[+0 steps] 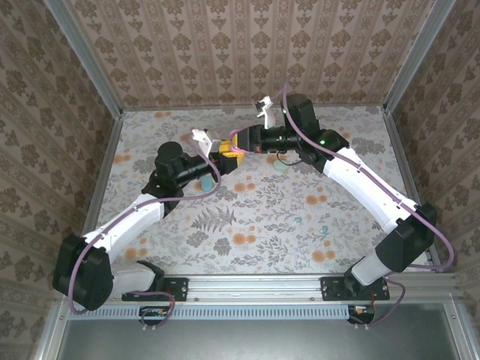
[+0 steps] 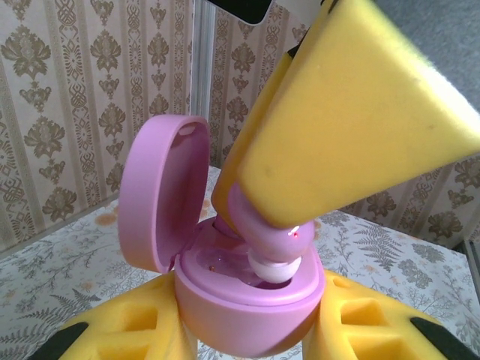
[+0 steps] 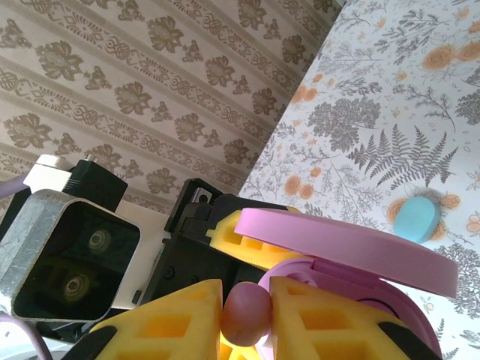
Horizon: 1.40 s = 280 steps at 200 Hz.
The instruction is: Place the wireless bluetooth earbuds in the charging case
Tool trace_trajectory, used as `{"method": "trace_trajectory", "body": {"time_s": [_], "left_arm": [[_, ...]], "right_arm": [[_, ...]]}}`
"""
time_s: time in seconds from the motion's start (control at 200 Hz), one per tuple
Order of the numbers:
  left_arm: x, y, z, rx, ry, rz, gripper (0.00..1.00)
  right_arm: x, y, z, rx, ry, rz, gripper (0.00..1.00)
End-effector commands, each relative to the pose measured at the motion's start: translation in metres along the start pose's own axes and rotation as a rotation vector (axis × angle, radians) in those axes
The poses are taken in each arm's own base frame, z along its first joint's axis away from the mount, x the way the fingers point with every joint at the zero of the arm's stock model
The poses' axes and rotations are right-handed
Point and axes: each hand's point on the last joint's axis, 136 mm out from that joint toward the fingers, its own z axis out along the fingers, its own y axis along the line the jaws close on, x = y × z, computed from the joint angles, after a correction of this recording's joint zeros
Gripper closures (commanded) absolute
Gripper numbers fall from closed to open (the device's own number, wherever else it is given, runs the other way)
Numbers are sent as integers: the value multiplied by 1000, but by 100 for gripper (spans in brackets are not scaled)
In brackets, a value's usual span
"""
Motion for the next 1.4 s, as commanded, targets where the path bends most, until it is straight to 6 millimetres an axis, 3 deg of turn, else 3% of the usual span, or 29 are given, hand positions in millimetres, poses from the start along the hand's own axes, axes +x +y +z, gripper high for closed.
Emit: {"method": "trace_trajectory", "body": {"time_s": [0.0,0.4,1.395], "left_arm": [[-26,-6,0,16,-69,54,73],[-26,-6,0,17,-68,55,72],[-23,-6,-2,12,-60,57,73]], "right_arm": [[7,-7,7,42,36,2,74],[3,-17,6,100,10,7,71],[-15,0,-6,69,-82,-23,66]]}}
